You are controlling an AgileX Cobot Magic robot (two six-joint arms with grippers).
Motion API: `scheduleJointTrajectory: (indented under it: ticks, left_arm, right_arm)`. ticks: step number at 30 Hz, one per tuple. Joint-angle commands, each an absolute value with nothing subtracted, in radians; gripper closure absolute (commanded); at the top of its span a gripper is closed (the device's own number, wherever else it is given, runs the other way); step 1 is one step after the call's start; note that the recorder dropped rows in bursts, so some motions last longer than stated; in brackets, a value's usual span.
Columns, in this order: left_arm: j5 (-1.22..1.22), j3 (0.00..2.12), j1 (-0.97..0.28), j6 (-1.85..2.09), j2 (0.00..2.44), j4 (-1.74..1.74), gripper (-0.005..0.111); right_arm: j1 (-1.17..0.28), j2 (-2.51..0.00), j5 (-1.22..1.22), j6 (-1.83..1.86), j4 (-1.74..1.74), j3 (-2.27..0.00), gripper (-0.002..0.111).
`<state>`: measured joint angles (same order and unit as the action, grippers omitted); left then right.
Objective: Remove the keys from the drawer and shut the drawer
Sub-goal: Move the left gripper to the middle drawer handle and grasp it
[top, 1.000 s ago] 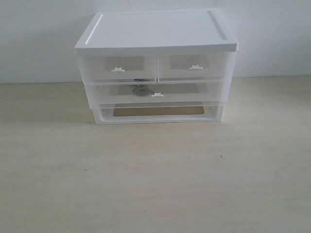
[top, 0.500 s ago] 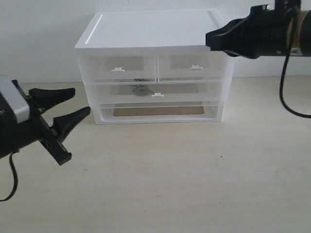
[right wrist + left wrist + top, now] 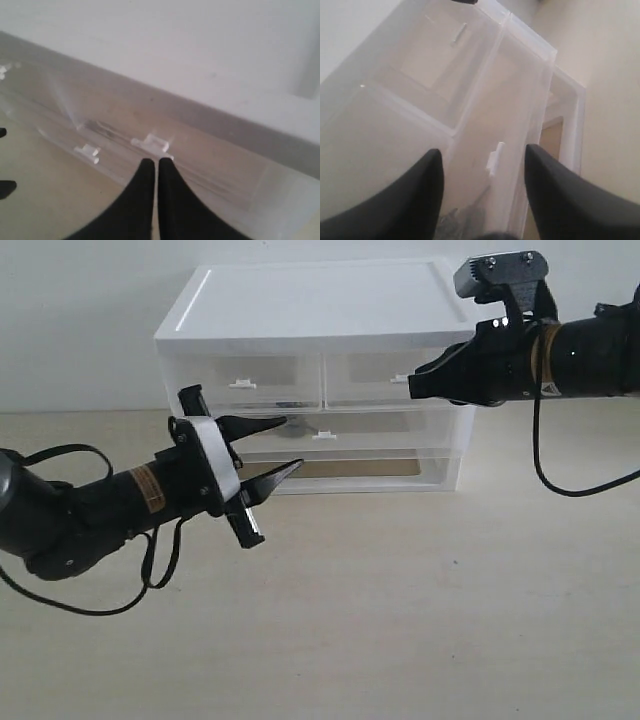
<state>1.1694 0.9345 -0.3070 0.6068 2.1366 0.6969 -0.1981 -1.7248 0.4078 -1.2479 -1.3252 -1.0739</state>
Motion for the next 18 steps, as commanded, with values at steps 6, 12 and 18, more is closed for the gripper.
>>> scheduleJointTrajectory:
  ticks: [6, 12, 18]
  left_arm:
    - [1.034, 1.129, -0.326, 0.629, 2.227, 0.75, 0.06]
    - [0.97, 1.16, -0.326, 0.682, 2.242, 0.826, 0.06]
    - [0.974, 1.15, -0.328, 0.681, 2.242, 1.017, 0.063]
  right_arm:
    - [-0.199, -1.775, 0.385, -1.113, -1.18, -1.087, 0.108]
    - [-0.199, -1.79, 0.391, -1.117, -1.18, -1.109, 0.108]
    - [-0.199, -1.791, 0.369, -1.108, -1.18, -1.12, 0.108]
